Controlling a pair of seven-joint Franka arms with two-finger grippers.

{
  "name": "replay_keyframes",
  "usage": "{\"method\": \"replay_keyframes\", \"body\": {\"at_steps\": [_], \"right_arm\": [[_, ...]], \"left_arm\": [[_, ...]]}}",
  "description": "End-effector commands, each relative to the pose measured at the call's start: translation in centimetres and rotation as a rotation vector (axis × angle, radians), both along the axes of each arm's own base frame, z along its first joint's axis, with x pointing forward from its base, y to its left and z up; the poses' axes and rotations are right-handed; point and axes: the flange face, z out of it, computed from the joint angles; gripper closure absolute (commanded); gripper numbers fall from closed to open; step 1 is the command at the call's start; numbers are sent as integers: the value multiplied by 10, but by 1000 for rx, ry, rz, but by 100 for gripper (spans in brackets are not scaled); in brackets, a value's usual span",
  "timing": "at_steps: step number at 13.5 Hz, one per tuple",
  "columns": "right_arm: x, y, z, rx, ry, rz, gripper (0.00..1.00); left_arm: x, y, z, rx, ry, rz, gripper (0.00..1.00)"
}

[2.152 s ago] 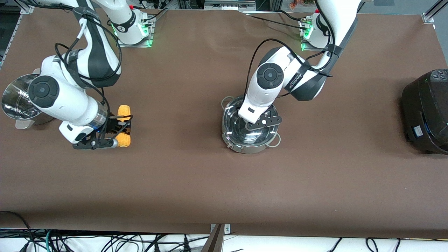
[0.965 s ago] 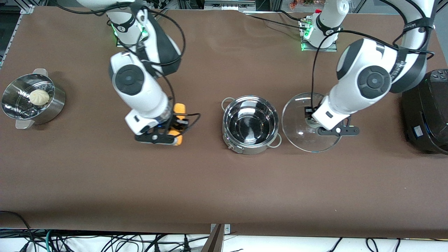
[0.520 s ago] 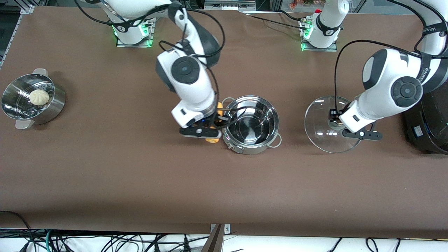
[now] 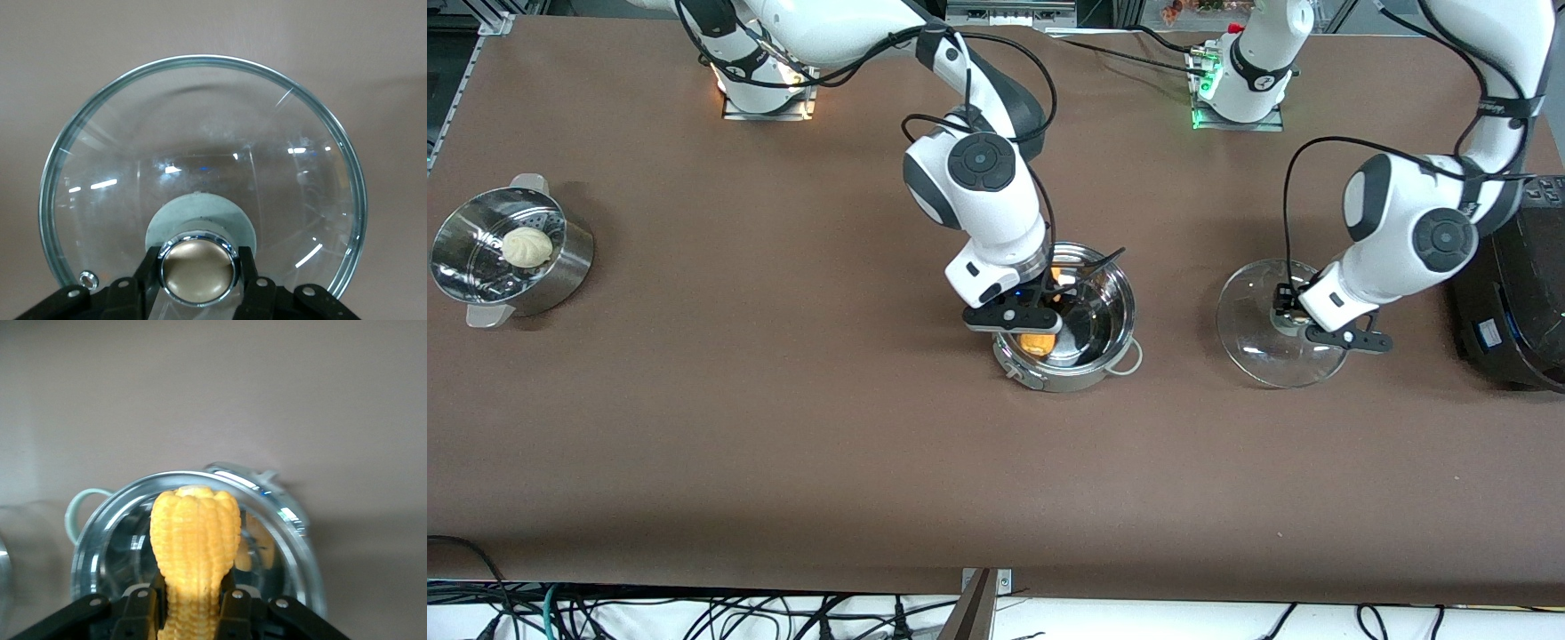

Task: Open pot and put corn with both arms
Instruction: 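Carry the corn over the pot with the right gripper while the left lowers the lid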

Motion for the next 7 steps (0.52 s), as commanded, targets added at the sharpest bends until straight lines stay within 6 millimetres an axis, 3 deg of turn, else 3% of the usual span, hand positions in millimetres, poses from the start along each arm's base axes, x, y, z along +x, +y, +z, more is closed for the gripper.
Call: {"method": "replay_keyframes", "body": {"at_steps": [1, 4, 5, 7], "right_arm": [[-6, 25, -23, 63, -20, -23, 100], [-11, 31, -31, 67, -24, -13, 100], [-11, 31, -33, 64, -23, -13, 100], [-10, 31, -33, 72, -31, -13, 100]], "left_arm": [[-11, -1, -8, -20, -10, 2, 100], [-16, -1, -21, -22, 16, 3, 100], [-18, -1, -29, -24, 31, 6, 90], [-20, -1, -44, -31, 53, 20, 90]]}}
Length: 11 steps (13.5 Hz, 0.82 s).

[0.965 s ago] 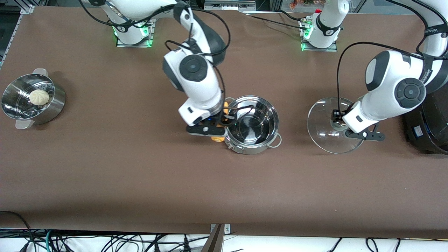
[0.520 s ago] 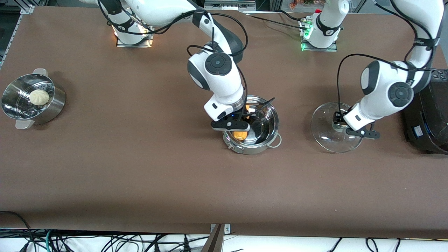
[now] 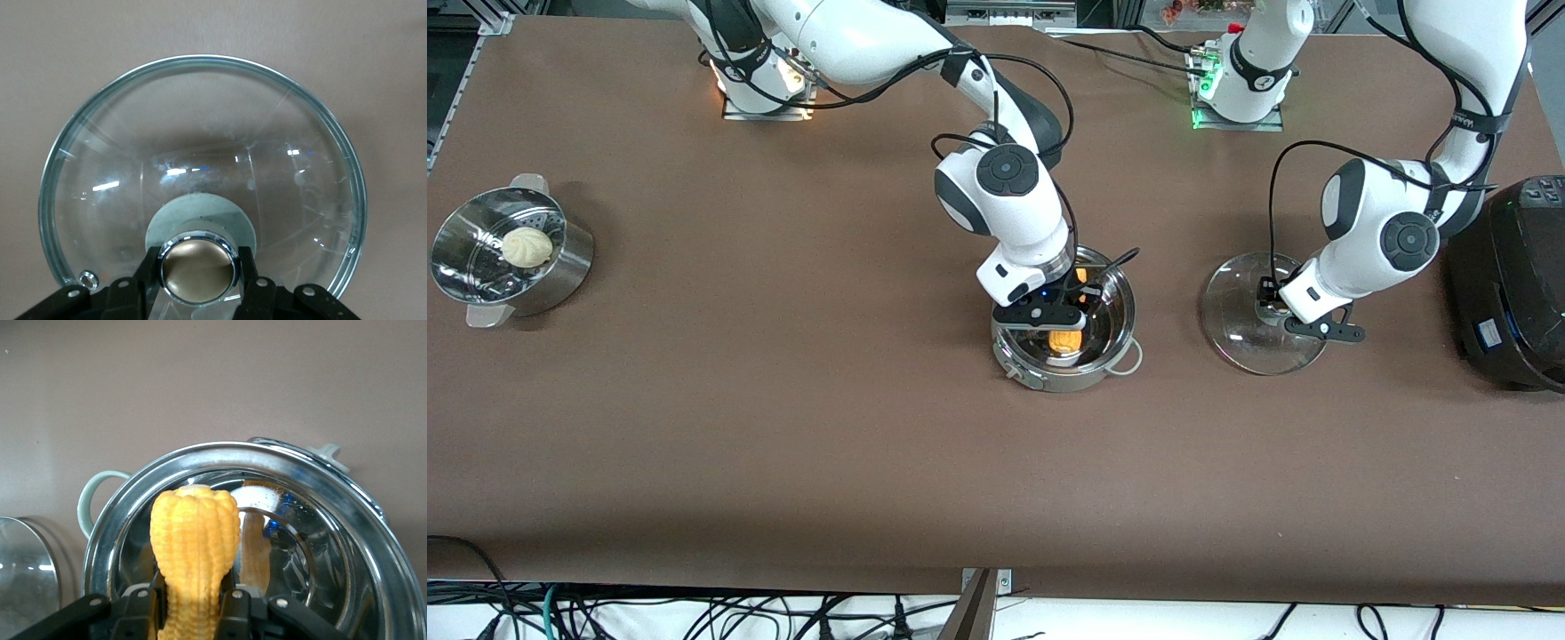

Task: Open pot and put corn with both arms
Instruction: 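Carry the corn over the pot with the right gripper while the left lowers the lid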

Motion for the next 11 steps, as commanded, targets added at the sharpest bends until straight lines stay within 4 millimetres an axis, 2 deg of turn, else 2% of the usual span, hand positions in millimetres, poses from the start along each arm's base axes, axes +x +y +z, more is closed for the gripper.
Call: {"method": "replay_keyframes", "body": {"at_steps": [1, 2, 3, 4, 5, 6, 8, 11], "right_arm": [[3, 4, 6, 28, -8, -11, 92], [2, 5, 5, 21, -5, -10, 74], [-3, 9, 3, 16, -10, 1, 65], [-5, 11, 1, 10, -14, 7, 62], [-4, 11, -6, 3, -13, 19, 62], [-4, 11, -11, 4, -18, 25, 62], [-5, 12, -23, -2, -13, 28, 61], [-6, 12, -38, -30, -16, 36, 59]], "left_arm": [[0, 2, -6, -24, -2, 24, 91], [0, 5, -8, -25, -2, 30, 91], [0, 7, -8, -24, -4, 32, 90], [0, 7, -8, -24, -4, 32, 75], [1, 8, -5, -23, -7, 32, 24], [1, 14, 4, -22, -14, 31, 0], [1, 19, 38, -10, -3, 36, 0], [10, 21, 103, 16, -43, 28, 0]]}}
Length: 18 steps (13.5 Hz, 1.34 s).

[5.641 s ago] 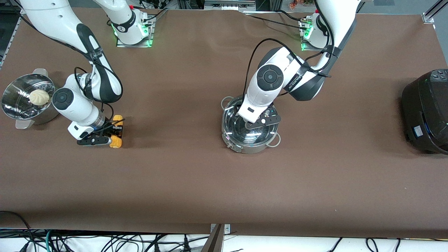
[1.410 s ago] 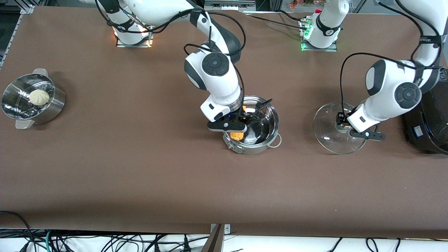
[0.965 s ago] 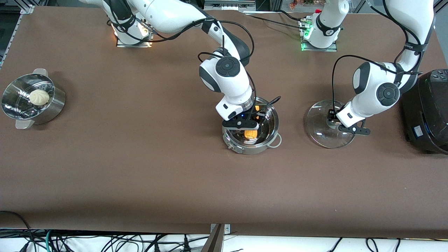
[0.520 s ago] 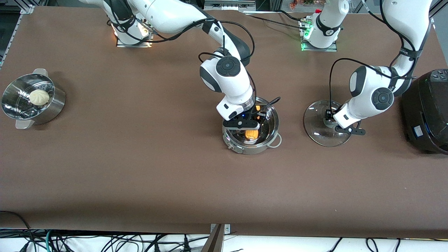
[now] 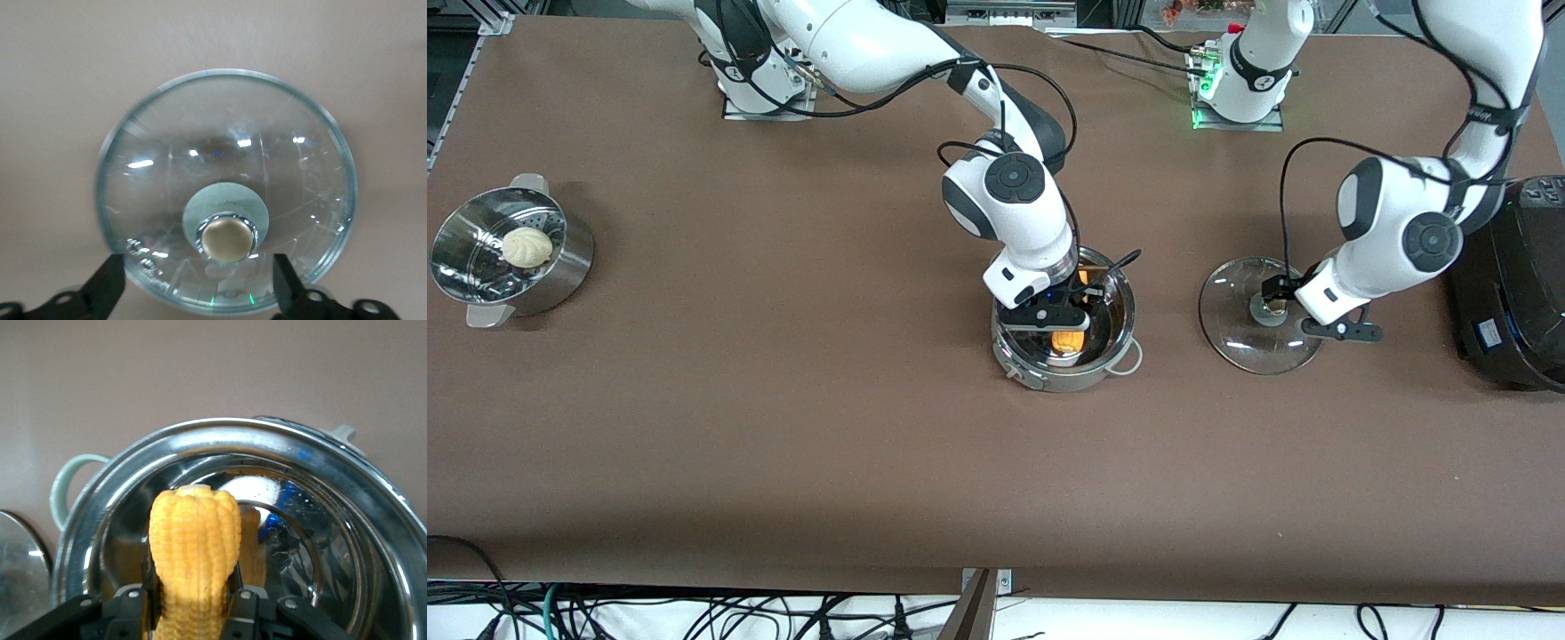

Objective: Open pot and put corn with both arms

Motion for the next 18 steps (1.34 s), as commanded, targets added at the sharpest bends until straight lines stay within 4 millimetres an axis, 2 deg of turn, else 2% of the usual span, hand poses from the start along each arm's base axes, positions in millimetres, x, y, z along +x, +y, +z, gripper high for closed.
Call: {"method": "replay_keyframes", "body": {"at_steps": [1, 2, 3, 5, 8, 10, 11, 12, 14, 16, 18], "right_arm": [[0, 4, -6, -10, -25, 18, 53], [-1, 5, -7, -10, -27, 19, 39], [-3, 6, -8, -19, -32, 26, 0], [-4, 7, -5, -43, -60, 47, 0], [-4, 7, -1, -41, -61, 45, 0], [-4, 6, 10, -39, -66, 47, 0], [-4, 6, 12, -48, -60, 49, 0], [-4, 3, 22, -55, -57, 49, 0], [0, -4, 47, -63, -60, 50, 0], [10, -23, 69, -98, -47, 90, 0], [26, -50, 95, -131, -30, 111, 0]], "left_arm": [[6, 3, 78, 7, -8, -7, 0], [13, 2, 114, 10, 11, -14, 0], [21, 3, 151, 13, 38, -8, 0], [27, 3, 216, 17, 51, -5, 0], [23, 4, 276, 26, 48, 4, 0], [20, 8, 314, 29, 30, 22, 0], [16, 9, 327, 30, 29, 31, 0], [14, 7, 340, 32, 20, 43, 0], [12, 16, 358, 34, -1, 68, 0], [12, 25, 361, 19, -12, 88, 0], [13, 23, 361, 0, -13, 90, 0]]}}
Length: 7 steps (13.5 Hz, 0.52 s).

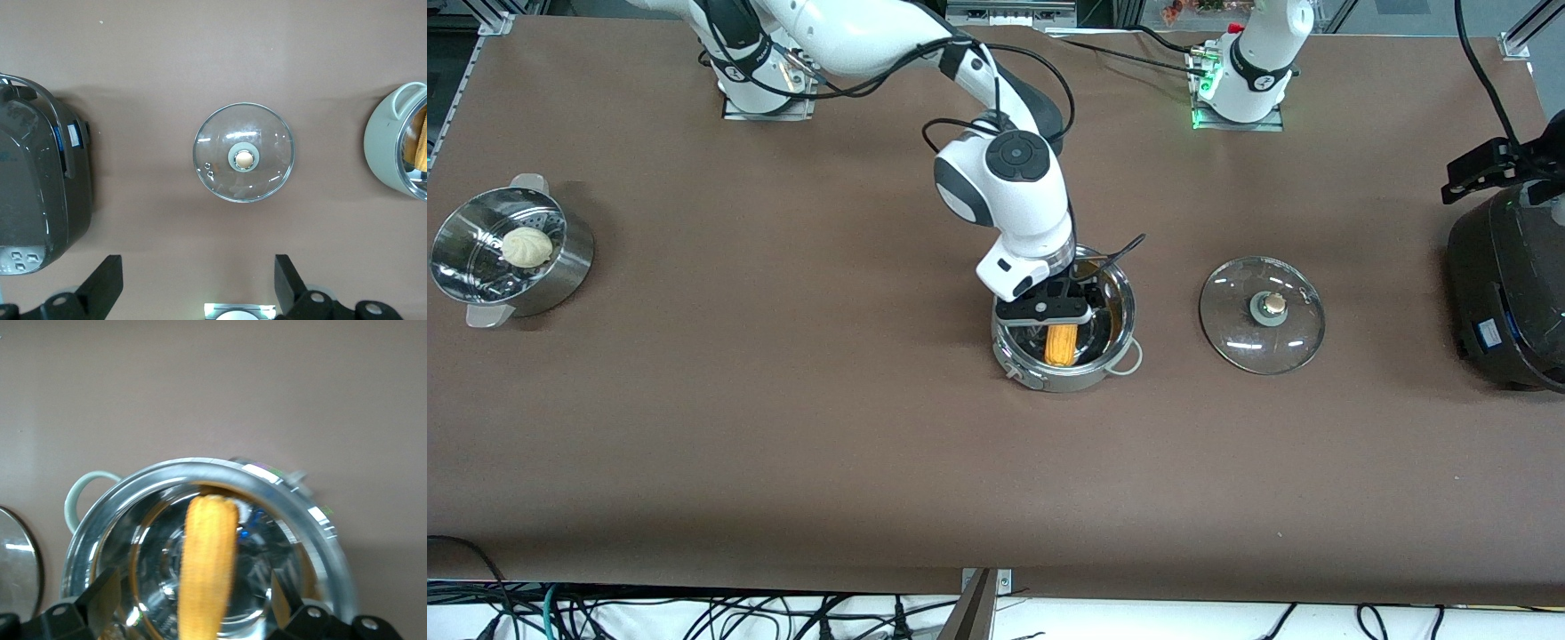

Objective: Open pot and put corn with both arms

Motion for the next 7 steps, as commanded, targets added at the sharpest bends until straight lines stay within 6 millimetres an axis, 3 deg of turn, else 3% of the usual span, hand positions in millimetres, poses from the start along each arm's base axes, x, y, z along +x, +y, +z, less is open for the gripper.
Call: {"method": "replay_keyframes", "body": {"at_steps": [1, 3, 7], "right_arm": [[20, -39, 42, -33, 19, 9, 0], [37, -72, 70, -59, 22, 31, 0], [74, -167, 121, -78, 107, 95, 0]], "left_arm": [[4, -2, 3, -31, 2, 12, 0], [6, 0, 1, -32, 3, 19, 0], [7, 0, -1, -31, 4, 21, 0]]}}
